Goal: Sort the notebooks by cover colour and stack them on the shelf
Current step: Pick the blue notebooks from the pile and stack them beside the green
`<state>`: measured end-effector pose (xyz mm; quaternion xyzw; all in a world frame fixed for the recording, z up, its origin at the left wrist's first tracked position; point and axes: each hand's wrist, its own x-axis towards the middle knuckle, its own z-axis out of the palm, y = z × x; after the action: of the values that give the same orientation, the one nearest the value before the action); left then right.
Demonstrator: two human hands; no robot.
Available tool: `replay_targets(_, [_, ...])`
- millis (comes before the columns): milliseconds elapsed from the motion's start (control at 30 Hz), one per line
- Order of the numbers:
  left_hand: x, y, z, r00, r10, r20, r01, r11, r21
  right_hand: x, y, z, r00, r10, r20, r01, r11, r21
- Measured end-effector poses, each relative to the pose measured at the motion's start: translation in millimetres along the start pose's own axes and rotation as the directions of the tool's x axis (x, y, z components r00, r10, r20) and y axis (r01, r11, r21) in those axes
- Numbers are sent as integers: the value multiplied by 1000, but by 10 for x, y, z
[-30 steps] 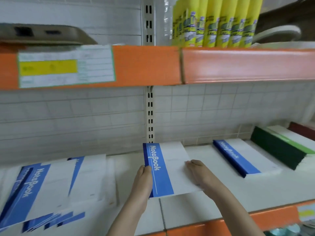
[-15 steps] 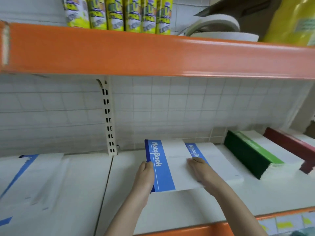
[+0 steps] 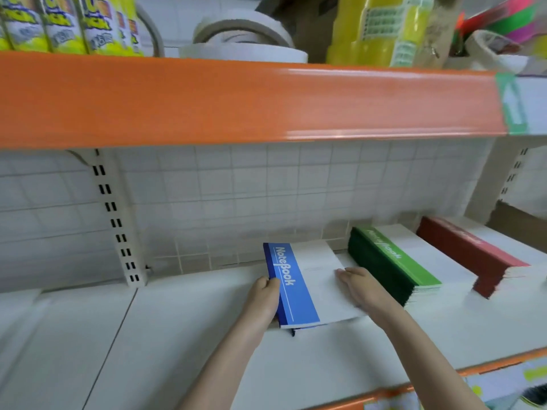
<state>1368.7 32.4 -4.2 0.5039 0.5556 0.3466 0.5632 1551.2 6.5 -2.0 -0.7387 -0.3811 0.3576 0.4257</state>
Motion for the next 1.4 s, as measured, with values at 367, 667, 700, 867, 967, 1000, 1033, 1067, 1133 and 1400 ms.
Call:
replay_targets(367, [310, -70, 268, 975, 222, -2, -198, 872, 447, 304, 207, -205, 969, -243, -45, 213, 914, -345])
replay_targets(667, [324, -106, 280, 933, 346, -100, -209, 747, 631, 393, 248, -163, 946, -322, -33, 285, 877, -387])
replay_targets(700, [311, -103, 274, 932, 349, -99, -211, 744, 634, 396, 255, -152, 945, -327, -30, 290, 874, -390])
replay_targets(867, [261, -129, 276, 925, 368, -96, -209, 703, 680, 397, 302, -123, 933, -359, -38, 306, 842, -445])
replay_targets(967, [257, -165, 273, 918, 384, -102, -212, 690, 692, 380, 314, -104, 926, -373, -49, 304, 819, -487])
replay_targets(1000, [260, -177, 268, 915, 389, -106, -210, 684, 699, 373, 317, -98, 923, -382, -55, 304, 808, -504])
replay_targets(1033, [266, -189, 262, 913, 393, -108, -208, 678, 705, 369, 323, -91, 917, -394, -58, 307, 793, -527])
replay_targets(1067, [270, -199, 256, 911, 397, -109, -208, 672, 711, 368, 329, -86, 911, -409, -57, 312, 773, -552])
replay_targets(1133, [277, -214, 247, 911, 399, -105, -214, 673, 708, 367, 330, -77, 905, -422, -55, 315, 750, -582])
replay_targets(1400, [312, -324, 283, 920, 374, -120, -209, 725, 656, 394, 396, -95, 932, -346, -105, 309, 914, -264])
